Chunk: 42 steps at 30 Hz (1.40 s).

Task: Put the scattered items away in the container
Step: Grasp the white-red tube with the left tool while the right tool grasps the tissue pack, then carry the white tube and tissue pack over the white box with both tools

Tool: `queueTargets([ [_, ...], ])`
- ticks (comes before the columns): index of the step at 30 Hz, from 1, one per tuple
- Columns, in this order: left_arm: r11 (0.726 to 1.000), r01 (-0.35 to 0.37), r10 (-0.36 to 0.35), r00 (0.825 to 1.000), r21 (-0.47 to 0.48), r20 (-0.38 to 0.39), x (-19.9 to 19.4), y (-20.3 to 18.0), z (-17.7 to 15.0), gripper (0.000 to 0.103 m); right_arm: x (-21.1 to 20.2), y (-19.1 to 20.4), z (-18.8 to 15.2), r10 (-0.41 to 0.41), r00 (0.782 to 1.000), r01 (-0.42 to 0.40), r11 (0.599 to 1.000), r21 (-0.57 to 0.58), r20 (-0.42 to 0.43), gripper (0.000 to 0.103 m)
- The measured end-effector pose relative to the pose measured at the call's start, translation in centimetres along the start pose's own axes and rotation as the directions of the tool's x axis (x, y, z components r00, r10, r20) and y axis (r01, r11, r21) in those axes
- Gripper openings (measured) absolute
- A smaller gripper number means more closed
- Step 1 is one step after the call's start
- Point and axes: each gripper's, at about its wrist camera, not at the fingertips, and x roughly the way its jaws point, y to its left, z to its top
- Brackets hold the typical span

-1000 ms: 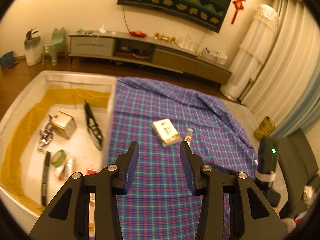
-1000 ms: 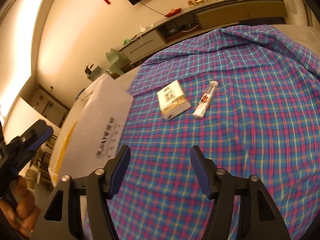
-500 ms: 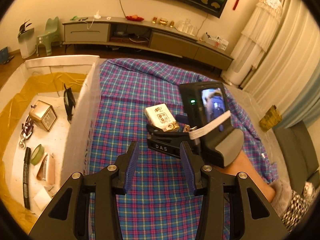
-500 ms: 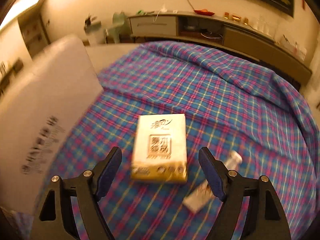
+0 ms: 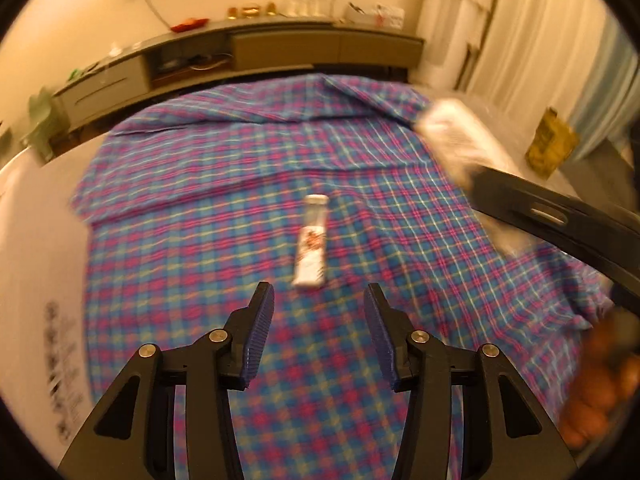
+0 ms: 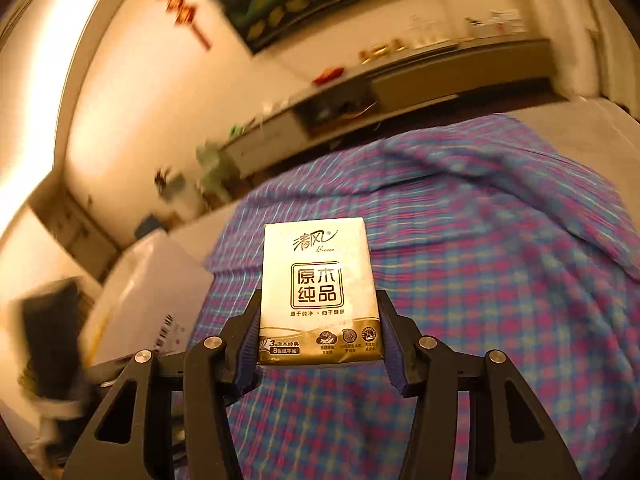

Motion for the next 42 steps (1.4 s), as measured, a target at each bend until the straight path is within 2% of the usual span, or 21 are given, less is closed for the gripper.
queueTargets([
  [2,0.999,-0.034,0.034,0.999,-0.007,-0.014,2.4,-0.3,0.9,0.049,-1.6,-1.3,-1.0,-0.003,1.0,0.003,0.999,0.038,0.006,0.053],
  [4,0.999,-0.037,0.036,0.999,-0.02,-0.031,4.6,0.0,1.4,0.05,-2.5,-2.2,-2.1,-0.007,1.0,0.008,0.998,0.06,-0.005,0.053],
  [6,0.998,-0.064,0.064,0.998,0.007,0.014,5.4,0.2,1.8,0.047,-3.2,-3.3,-3.2,-0.01,1.0,0.012,0.996,0.083,-0.024,0.053],
  [8,0.999,-0.042,0.042,0.999,-0.007,0.009,5.3,0.6,2.0,0.021,-4.0,-4.1,-4.1,-0.023,0.999,0.026,0.996,0.088,-0.039,0.053],
  [9,1.0,-0.028,0.028,1.0,-0.014,0.002,5.2,0.8,2.0,0.019,-4.3,-4.4,-4.4,-0.028,0.999,0.031,0.996,0.087,-0.043,0.053],
  [15,0.992,0.03,-0.032,0.999,-0.122,-0.011,3.1,2.8,0.6,0.019,-5.3,-5.1,-4.7,-0.022,0.999,0.025,0.995,0.097,-0.028,0.053],
  [21,0.978,0.087,-0.083,0.996,-0.192,0.028,-1.2,3.3,-0.8,0.019,-6.1,-2.4,-5.1,0.01,1.0,-0.009,0.999,0.044,-0.021,0.053],
  [31,0.972,0.176,-0.154,0.978,-0.157,0.139,-10.9,0.7,-4.8,0.019,-8.4,2.2,-7.3,0.031,0.998,-0.032,0.999,-0.03,-0.047,0.053],
  [42,0.966,0.19,-0.159,0.971,-0.175,0.177,-15.6,2.2,-9.8,0.019,-11.1,7.9,-9.1,0.036,0.997,-0.043,0.991,-0.123,-0.064,0.053],
])
